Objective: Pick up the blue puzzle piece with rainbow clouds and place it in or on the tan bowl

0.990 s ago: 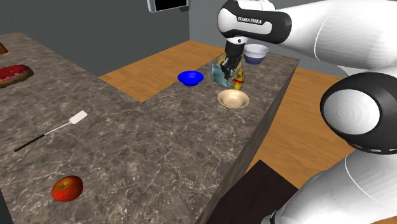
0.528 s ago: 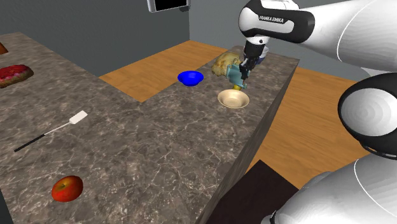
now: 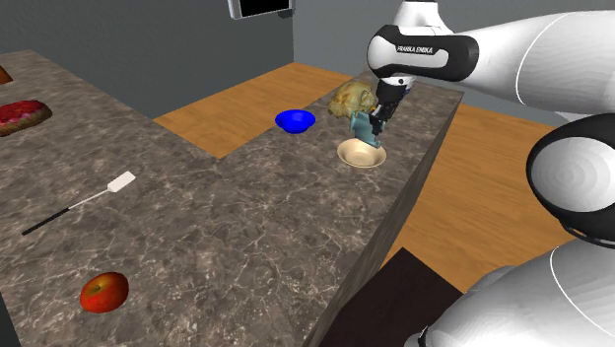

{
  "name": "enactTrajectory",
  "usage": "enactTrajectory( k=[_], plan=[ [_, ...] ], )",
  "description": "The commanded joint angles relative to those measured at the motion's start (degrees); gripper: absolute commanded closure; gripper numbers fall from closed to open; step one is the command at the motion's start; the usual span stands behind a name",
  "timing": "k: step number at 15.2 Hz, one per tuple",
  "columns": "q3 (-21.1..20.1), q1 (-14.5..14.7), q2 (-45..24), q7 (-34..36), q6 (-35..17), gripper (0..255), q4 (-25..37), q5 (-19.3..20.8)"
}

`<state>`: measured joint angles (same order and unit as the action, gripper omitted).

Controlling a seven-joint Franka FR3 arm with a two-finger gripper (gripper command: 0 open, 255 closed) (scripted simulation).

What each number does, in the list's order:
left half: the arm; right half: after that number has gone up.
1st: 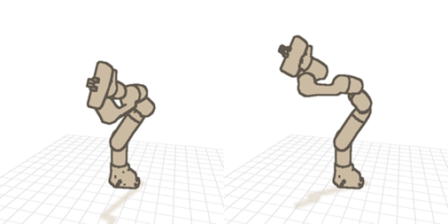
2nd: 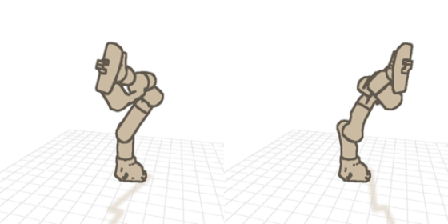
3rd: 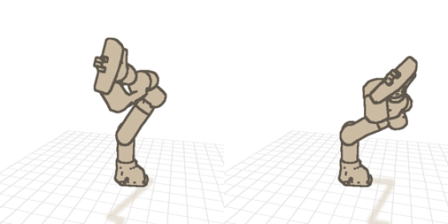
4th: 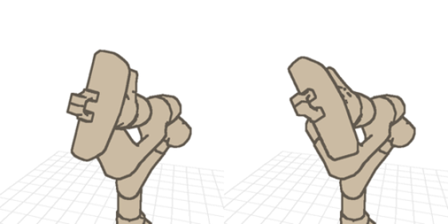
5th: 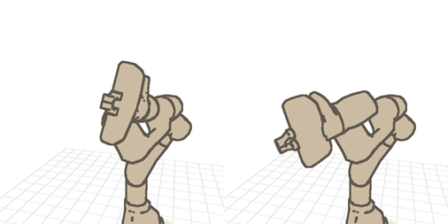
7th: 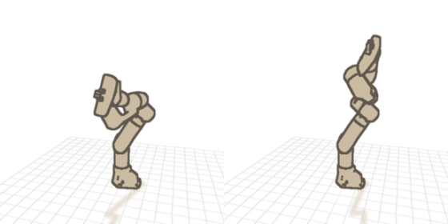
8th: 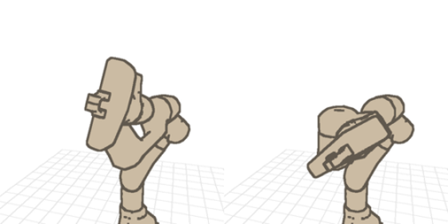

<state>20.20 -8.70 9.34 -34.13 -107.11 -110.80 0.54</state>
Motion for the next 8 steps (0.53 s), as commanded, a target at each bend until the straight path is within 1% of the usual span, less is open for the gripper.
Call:
enactTrajectory(
  k=[1, 6, 8],
  plan=[
    [0.00, -0.01, 0.10, 0.02, -1.69, 255, -1.74, 0.04],
    [0.16, -0.08, -0.26, -0.22, -5.96, 255, -5.68, -0.07],
    [0.16, -0.08, -0.25, -0.21, -5.96, 255, -5.68, -0.07]
  ],
)
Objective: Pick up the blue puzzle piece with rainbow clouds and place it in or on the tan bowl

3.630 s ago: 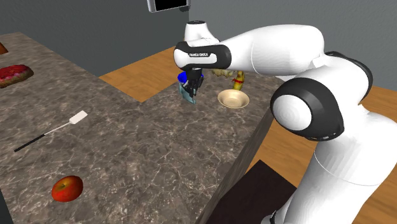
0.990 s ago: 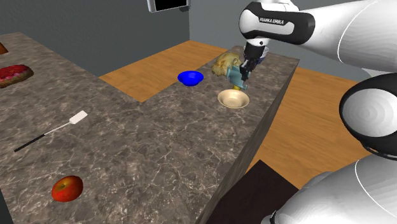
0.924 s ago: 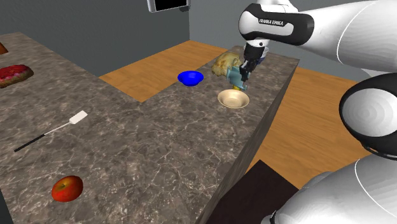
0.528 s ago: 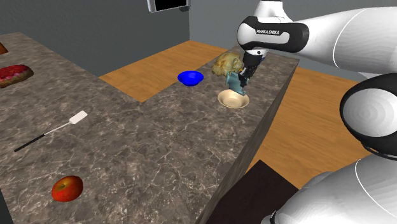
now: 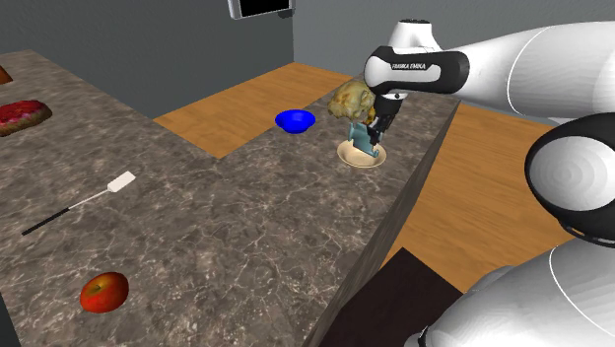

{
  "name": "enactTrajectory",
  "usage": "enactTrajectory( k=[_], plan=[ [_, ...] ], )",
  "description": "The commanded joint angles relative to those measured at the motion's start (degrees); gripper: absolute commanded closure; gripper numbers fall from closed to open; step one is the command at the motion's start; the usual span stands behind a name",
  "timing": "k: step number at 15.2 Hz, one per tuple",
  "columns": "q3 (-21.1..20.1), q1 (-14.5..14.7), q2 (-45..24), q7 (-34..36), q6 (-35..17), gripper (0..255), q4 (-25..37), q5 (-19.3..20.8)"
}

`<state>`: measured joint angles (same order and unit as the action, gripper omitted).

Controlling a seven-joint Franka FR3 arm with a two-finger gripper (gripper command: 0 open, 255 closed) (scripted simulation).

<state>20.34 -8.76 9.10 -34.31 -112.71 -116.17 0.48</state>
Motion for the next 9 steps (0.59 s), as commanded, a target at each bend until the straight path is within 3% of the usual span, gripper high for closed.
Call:
enactTrajectory(
  k=[1, 6, 7, 9],
  plan=[
    [0.02, -0.01, -0.01, -0.03, -0.36, 255, -0.31, -0.01],
    [0.02, -0.01, -0.01, -0.03, -0.36, 255, -0.31, -0.01],
    [0.02, -0.01, -0.01, -0.03, -0.36, 0, -0.31, -0.01],
    [0.02, -0.01, -0.01, -0.03, -0.36, 0, -0.31, -0.01]
  ],
)
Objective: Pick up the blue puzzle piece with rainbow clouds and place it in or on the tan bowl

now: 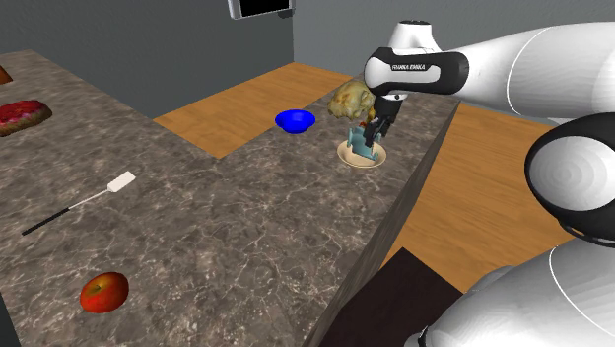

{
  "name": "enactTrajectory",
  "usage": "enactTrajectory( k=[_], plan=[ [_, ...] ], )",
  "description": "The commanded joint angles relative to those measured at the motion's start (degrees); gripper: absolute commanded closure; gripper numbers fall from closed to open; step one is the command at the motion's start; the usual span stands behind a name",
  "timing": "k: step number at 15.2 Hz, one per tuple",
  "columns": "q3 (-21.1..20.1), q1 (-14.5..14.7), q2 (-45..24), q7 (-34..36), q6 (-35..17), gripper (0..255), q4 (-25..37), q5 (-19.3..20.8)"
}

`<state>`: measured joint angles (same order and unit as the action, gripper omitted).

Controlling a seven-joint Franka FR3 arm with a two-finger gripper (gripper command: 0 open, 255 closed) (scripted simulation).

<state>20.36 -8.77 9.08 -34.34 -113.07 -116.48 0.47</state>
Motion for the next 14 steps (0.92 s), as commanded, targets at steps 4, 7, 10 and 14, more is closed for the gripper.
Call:
enactTrajectory(
  k=[4, 7, 10, 14],
  plan=[
    [-0.07, 0.00, 0.43, 0.11, 1.89, 0, 1.49, 0.15],
    [-0.22, 0.00, 1.20, 0.30, 7.19, 0, 6.06, 0.39],
    [-0.22, 0.00, 1.20, 0.30, 7.19, 0, 6.06, 0.40],
    [-0.22, 0.00, 1.20, 0.30, 7.19, 0, 6.06, 0.39]
  ],
)
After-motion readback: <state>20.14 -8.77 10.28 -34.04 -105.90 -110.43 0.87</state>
